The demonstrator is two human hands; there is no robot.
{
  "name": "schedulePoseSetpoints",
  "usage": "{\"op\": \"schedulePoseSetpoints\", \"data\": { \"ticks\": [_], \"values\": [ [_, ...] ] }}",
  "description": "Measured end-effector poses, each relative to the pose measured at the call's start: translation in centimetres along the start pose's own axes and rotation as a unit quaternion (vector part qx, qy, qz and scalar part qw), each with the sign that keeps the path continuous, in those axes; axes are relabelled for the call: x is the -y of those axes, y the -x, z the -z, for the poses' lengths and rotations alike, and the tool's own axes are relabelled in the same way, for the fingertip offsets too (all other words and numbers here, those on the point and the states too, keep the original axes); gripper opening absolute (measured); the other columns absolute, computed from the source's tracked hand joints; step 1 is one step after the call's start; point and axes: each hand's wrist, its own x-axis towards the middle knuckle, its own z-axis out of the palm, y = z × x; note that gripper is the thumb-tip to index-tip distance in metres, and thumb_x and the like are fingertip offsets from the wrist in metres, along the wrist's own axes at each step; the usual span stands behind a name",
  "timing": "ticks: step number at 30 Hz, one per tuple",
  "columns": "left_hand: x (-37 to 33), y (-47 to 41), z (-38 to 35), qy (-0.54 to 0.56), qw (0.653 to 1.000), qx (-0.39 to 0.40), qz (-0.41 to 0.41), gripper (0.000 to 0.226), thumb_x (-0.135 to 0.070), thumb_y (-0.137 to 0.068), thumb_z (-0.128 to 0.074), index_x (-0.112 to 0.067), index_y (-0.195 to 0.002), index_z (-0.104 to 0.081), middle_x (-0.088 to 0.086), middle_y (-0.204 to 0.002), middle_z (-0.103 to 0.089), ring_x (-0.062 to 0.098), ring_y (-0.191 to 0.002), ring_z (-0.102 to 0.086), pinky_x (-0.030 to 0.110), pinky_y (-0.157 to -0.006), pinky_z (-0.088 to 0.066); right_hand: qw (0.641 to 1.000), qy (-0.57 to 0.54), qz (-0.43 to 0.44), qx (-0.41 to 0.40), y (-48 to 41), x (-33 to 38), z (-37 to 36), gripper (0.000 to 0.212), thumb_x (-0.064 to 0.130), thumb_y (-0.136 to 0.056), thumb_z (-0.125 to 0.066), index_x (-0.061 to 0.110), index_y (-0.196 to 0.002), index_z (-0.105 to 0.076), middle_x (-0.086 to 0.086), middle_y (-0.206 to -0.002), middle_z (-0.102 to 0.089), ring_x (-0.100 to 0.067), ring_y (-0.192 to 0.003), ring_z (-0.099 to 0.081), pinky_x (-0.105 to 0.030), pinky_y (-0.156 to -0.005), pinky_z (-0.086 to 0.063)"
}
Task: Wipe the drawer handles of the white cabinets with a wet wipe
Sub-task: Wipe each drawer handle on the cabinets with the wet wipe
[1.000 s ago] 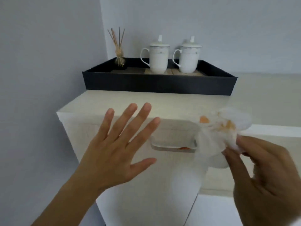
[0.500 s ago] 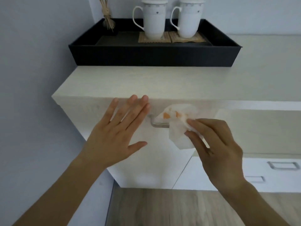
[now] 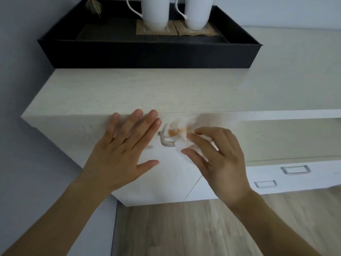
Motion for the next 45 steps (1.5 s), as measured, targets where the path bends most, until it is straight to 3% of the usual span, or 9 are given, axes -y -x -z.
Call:
{"op": "schedulePoseSetpoints", "data": {
  "ticks": [4,10,18,27,31,34,39,42,45],
  "values": [
    [-0.3,0.0,-0.6,0.002,1.000,-0.015,0.002,0.085,-0.064,-0.095,-0.026,-0.006,-0.153,-0.004,0.007,-0.161,0.007,0.025,-0.147,0.007,0.048,-0.117,0.001,1.000,0.006,0.001,0.003,0.6,0.5,-0.6,0.022,0.023,-0.084,-0.067,0.003,-0.091,-0.074,-0.012,-0.089,-0.068,-0.021,-0.086,-0.051,-0.035,-0.070,-0.047],
    [-0.3,0.0,-1.0,-0.001,0.999,-0.034,0.002,0.086,-0.064,-0.094,-0.030,-0.006,-0.153,-0.007,0.008,-0.161,0.005,0.025,-0.147,0.006,0.048,-0.117,0.002,1.000,-0.017,0.001,0.010,1.1,0.9,-0.6,0.016,0.004,-0.081,-0.072,0.003,-0.097,-0.073,-0.010,-0.093,-0.071,-0.024,-0.086,-0.065,-0.036,-0.071,-0.054],
    [-0.5,0.0,-0.7,0.009,1.000,-0.026,0.008,0.088,-0.065,-0.093,-0.030,-0.005,-0.153,-0.006,0.007,-0.160,0.009,0.025,-0.147,0.010,0.049,-0.117,0.005,0.999,-0.041,0.029,0.018,1.7,0.2,-0.1,0.024,-0.007,-0.079,-0.070,0.002,-0.101,-0.072,-0.010,-0.106,-0.070,-0.023,-0.101,-0.066,-0.036,-0.080,-0.057],
    [-0.5,-0.1,0.2,0.025,1.000,-0.001,0.012,0.089,-0.068,-0.093,-0.027,-0.006,-0.153,-0.003,0.005,-0.160,0.014,0.024,-0.146,0.012,0.048,-0.118,0.006,0.998,-0.066,-0.014,0.002,0.3,-0.1,-0.5,0.008,0.009,-0.082,-0.071,0.001,-0.080,-0.073,-0.008,-0.081,-0.071,-0.025,-0.073,-0.063,-0.037,-0.066,-0.051],
    [-0.6,-0.1,0.4,0.030,0.999,0.005,0.013,0.090,-0.069,-0.092,-0.028,-0.006,-0.153,-0.003,0.005,-0.160,0.014,0.024,-0.146,0.011,0.049,-0.118,0.005,0.998,-0.056,-0.007,-0.009,-0.4,0.3,-1.2,0.022,0.017,-0.082,-0.071,0.001,-0.066,-0.067,-0.009,-0.070,-0.064,-0.025,-0.066,-0.054,-0.038,-0.057,-0.045],
    [-0.6,-0.1,0.5,0.037,0.999,0.008,0.014,0.089,-0.068,-0.093,-0.026,-0.007,-0.153,-0.003,0.005,-0.160,0.013,0.024,-0.147,0.010,0.049,-0.118,0.004,0.999,-0.036,0.016,-0.014,-0.5,-0.2,-0.7,0.023,0.018,-0.082,-0.070,0.002,-0.066,-0.068,-0.011,-0.072,-0.063,-0.021,-0.073,-0.048,-0.036,-0.061,-0.040],
    [-0.6,0.0,0.5,0.043,0.999,0.010,0.014,0.088,-0.068,-0.093,-0.026,-0.007,-0.153,-0.003,0.005,-0.160,0.012,0.024,-0.147,0.010,0.049,-0.118,0.005,0.996,-0.026,0.085,0.009,-0.4,0.2,-1.4,0.016,0.006,-0.084,-0.068,0.000,-0.069,-0.069,-0.011,-0.072,-0.066,-0.027,-0.063,-0.059,-0.035,-0.058,-0.048],
    [-0.6,0.0,0.5,0.043,0.999,0.013,0.013,0.088,-0.068,-0.093,-0.025,-0.007,-0.153,-0.003,0.005,-0.160,0.012,0.024,-0.147,0.010,0.049,-0.118,0.005,0.996,-0.017,0.092,0.000,0.0,-0.3,-1.2,0.006,0.003,-0.082,-0.072,0.001,-0.086,-0.075,-0.010,-0.075,-0.069,-0.025,-0.064,-0.062,-0.033,-0.058,-0.050],
    [-0.5,0.0,0.5,0.042,0.999,0.013,0.010,0.089,-0.069,-0.092,-0.025,-0.008,-0.153,-0.003,0.004,-0.160,0.012,0.024,-0.147,0.010,0.049,-0.118,0.005,0.996,-0.034,0.079,-0.010,-0.2,-0.2,-1.6,0.005,0.006,-0.081,-0.073,0.002,-0.081,-0.075,-0.009,-0.071,-0.068,-0.026,-0.060,-0.060,-0.035,-0.055,-0.050]
  ]
}}
